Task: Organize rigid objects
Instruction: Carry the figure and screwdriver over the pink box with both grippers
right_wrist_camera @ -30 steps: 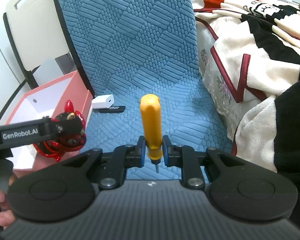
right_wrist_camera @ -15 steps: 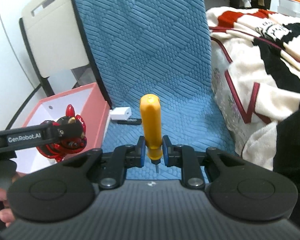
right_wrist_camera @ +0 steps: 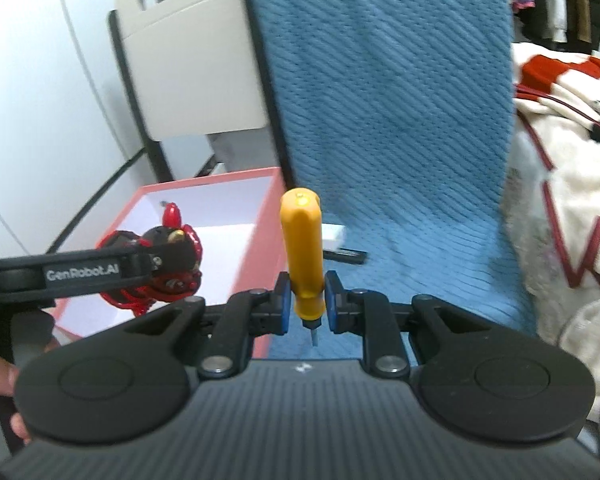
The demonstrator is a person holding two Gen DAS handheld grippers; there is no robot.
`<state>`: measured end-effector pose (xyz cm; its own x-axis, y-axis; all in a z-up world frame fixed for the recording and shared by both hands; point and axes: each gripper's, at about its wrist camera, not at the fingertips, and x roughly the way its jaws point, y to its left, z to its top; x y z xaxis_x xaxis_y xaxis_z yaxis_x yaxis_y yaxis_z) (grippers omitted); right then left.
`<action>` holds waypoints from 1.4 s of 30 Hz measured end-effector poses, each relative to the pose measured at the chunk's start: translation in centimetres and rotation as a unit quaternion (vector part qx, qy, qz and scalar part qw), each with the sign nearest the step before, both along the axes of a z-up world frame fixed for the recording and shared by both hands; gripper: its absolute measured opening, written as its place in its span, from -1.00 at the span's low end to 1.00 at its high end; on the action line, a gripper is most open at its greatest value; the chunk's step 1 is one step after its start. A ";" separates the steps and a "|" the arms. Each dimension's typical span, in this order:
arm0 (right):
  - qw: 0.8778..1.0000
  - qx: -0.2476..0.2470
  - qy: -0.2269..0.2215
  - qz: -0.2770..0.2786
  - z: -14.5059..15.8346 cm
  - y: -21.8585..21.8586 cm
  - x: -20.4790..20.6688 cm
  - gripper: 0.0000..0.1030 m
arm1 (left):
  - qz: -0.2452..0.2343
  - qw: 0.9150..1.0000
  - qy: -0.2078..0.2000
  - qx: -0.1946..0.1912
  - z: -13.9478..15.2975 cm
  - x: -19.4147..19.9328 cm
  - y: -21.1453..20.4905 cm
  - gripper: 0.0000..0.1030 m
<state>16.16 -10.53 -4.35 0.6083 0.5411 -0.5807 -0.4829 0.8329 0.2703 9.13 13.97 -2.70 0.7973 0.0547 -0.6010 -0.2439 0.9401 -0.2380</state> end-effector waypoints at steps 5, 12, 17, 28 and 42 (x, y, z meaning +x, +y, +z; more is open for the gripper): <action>0.999 0.009 -0.008 0.034 1.5 3.1 -0.5 -0.59 | 0.021 1.000 -0.010 0.000 0.9 -1.5 2.2 0.71; 0.997 0.022 -0.012 0.075 3.3 7.2 -0.3 -0.59 | 0.042 0.999 -0.015 0.020 1.8 -2.1 6.0 0.71; 0.994 0.013 0.022 0.104 2.6 10.4 1.5 -0.59 | 0.055 0.998 0.007 0.025 0.6 -1.0 9.6 0.71; 0.978 -0.056 0.127 0.157 -1.7 17.8 5.6 -0.59 | 0.064 0.993 0.095 -0.003 -5.6 2.1 16.3 0.71; 0.958 -0.090 0.213 0.170 -6.3 22.4 7.6 -0.58 | 0.063 0.984 0.163 -0.022 -10.8 3.3 19.7 0.71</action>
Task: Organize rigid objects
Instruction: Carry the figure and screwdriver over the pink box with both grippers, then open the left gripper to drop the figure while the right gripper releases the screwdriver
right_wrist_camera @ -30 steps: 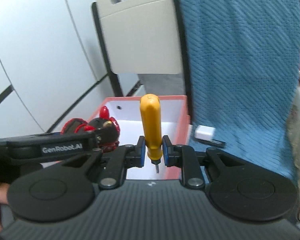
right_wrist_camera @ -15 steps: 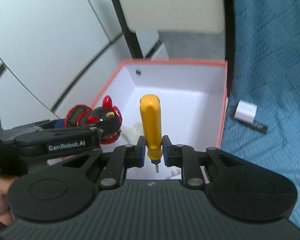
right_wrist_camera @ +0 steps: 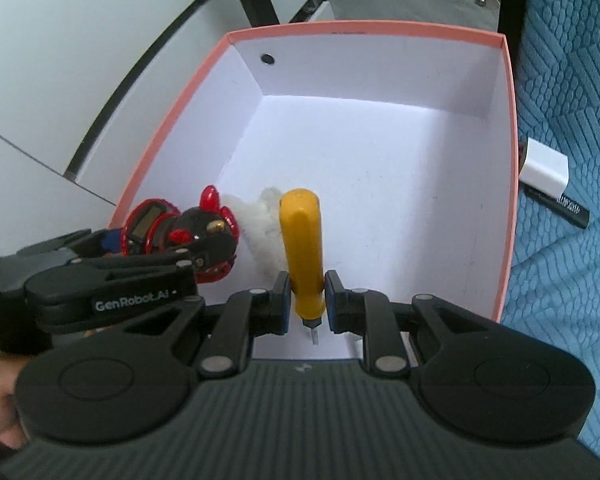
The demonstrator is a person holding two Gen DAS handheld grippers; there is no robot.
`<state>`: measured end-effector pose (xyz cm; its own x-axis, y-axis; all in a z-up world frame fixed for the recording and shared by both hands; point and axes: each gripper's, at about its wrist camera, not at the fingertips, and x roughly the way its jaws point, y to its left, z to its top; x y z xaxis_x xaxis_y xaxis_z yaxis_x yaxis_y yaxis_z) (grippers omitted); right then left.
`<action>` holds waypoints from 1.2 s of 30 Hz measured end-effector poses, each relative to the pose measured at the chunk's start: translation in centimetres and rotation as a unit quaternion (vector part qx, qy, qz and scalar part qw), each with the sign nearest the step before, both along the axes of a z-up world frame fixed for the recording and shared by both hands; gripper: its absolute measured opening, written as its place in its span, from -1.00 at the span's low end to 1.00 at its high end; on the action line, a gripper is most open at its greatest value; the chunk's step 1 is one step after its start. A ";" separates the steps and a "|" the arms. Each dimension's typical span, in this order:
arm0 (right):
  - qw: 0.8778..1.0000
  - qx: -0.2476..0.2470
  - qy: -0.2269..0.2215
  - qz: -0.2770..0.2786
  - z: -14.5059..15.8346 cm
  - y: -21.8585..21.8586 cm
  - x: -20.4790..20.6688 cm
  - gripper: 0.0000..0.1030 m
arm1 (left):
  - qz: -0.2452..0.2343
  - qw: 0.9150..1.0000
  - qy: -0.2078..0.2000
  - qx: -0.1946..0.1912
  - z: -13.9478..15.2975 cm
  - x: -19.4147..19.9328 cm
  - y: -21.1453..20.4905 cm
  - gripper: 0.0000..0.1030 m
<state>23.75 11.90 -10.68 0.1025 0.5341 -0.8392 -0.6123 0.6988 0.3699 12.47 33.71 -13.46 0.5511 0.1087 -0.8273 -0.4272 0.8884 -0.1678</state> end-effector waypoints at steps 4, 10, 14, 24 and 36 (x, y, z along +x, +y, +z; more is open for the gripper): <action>1.000 0.000 0.000 0.000 -0.1 0.2 0.3 -0.57 | 0.002 1.000 0.000 -0.001 0.1 0.1 0.1 0.71; 1.000 0.010 0.002 -0.007 0.4 -0.8 0.5 -0.53 | 0.015 1.000 0.013 -0.004 0.0 0.4 0.4 0.76; 1.000 0.027 0.002 -0.007 1.3 -1.8 0.2 -0.42 | 0.019 1.000 -0.010 -0.005 1.3 -0.3 0.3 0.80; 0.995 0.063 -0.071 -0.013 4.9 -5.1 -1.8 -0.41 | 0.026 0.996 -0.075 0.028 6.0 -2.5 -2.8 0.80; 0.983 0.105 -0.142 -0.043 7.1 -10.6 -3.8 -0.41 | 0.008 0.988 -0.147 0.043 10.3 -4.3 -9.1 0.80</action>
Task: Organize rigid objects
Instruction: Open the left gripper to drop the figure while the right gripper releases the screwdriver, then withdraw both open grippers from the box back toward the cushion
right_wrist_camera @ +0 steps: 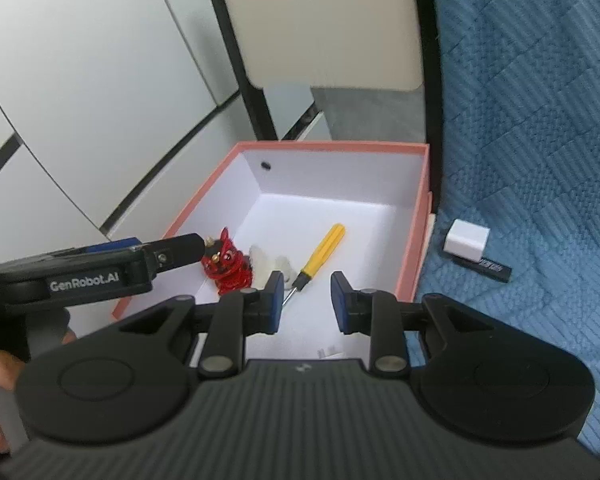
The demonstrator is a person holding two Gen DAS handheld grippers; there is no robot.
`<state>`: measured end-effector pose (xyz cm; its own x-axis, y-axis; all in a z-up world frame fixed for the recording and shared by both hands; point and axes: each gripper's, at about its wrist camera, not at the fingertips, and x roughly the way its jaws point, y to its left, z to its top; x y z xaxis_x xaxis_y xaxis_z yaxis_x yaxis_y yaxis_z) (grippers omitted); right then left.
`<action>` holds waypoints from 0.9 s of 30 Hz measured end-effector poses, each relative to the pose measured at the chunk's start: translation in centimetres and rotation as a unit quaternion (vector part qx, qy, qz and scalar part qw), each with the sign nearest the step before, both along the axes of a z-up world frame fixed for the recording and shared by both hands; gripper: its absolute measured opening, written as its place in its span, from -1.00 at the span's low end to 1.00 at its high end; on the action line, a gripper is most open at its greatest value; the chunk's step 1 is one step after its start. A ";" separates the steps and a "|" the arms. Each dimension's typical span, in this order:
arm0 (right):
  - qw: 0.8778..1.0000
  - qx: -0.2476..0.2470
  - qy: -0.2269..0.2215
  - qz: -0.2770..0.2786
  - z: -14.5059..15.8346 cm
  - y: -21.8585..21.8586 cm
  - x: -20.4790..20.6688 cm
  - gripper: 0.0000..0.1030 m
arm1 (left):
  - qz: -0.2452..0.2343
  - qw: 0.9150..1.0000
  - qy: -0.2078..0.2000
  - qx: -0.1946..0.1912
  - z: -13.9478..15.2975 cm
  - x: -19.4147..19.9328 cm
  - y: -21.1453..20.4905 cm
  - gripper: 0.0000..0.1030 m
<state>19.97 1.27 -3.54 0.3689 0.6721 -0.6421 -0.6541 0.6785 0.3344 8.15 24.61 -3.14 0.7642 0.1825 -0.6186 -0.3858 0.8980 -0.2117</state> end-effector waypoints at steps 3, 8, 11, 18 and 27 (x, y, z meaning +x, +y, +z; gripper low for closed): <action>1.000 0.004 -0.017 -0.006 0.4 -1.3 -0.6 -0.41 | -0.006 1.000 -0.010 0.003 0.6 -0.3 -1.5 0.80; 0.999 0.014 -0.040 -0.025 0.7 -3.7 -1.2 -0.41 | -0.019 0.999 -0.030 0.011 1.6 -0.9 -4.0 0.80; 0.998 0.011 -0.056 -0.033 0.6 -5.0 -1.6 -0.41 | -0.031 0.999 -0.038 0.022 1.9 -1.2 -5.5 0.80; 0.995 0.016 -0.070 -0.063 -0.4 -8.2 -2.3 -0.41 | -0.046 0.998 -0.037 0.028 1.0 -1.1 -8.2 0.80; 0.993 0.012 -0.084 -0.076 -1.7 -11.7 -3.5 -0.41 | -0.071 0.996 -0.026 0.035 -0.6 -0.8 -12.1 0.80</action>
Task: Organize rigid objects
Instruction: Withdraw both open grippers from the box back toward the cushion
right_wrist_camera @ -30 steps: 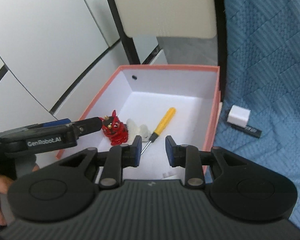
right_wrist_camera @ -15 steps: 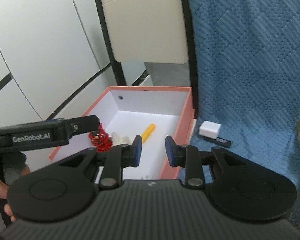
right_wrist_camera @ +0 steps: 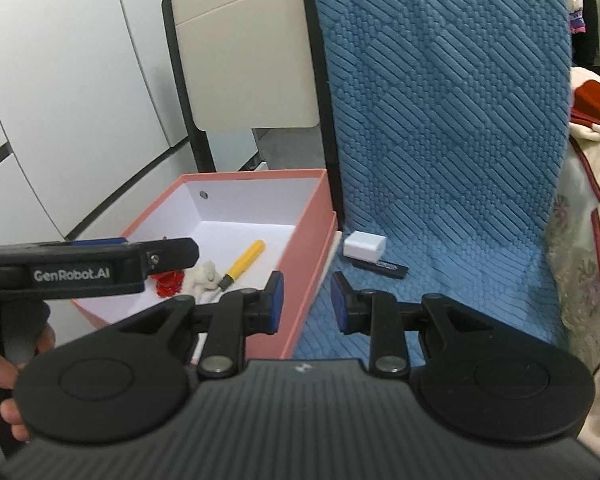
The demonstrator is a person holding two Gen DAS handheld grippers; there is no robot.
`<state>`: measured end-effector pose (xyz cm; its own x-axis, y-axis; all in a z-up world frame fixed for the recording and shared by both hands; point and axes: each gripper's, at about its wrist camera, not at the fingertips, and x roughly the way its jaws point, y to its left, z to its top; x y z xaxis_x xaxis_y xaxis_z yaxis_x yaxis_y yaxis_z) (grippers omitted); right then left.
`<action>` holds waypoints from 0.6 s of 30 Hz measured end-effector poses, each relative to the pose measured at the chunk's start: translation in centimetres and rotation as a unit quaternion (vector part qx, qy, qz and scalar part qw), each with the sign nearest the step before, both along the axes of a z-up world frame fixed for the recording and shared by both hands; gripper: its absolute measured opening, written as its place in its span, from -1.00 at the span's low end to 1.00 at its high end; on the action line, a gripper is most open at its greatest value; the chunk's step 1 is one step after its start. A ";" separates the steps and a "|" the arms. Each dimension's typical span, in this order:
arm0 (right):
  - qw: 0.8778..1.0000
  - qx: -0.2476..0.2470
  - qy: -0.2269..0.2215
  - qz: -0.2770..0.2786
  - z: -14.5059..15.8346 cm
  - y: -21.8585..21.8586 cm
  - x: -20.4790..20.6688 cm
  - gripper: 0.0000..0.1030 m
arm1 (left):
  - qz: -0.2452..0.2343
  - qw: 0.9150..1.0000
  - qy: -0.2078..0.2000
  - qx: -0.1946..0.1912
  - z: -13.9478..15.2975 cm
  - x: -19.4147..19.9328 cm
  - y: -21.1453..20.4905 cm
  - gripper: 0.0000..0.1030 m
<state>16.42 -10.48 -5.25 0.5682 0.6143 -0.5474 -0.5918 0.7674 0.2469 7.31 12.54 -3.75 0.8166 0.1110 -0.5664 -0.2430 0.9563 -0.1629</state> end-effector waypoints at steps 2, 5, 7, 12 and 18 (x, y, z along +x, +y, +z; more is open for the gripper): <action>1.000 0.000 -0.002 -0.006 -0.4 -0.8 -0.1 -0.41 | -0.004 1.000 -0.001 -0.003 -0.2 -0.1 -0.8 0.80; 1.000 0.001 -0.002 -0.011 -0.9 -1.9 -0.4 -0.41 | -0.008 1.000 -0.001 -0.006 -0.5 -0.1 -1.8 0.80; 1.000 -0.003 -0.006 -0.014 -1.3 -2.6 -0.7 -0.41 | -0.008 1.000 -0.001 -0.006 -0.8 -0.1 -2.6 0.80; 1.000 -0.012 -0.009 -0.025 -2.2 -4.5 -1.2 -0.41 | -0.015 1.000 0.004 -0.010 -1.5 -0.2 -4.4 0.80; 0.999 -0.019 -0.008 -0.037 -3.0 -7.0 -1.8 -0.41 | -0.023 0.999 0.015 -0.020 -2.1 -0.9 -6.5 0.80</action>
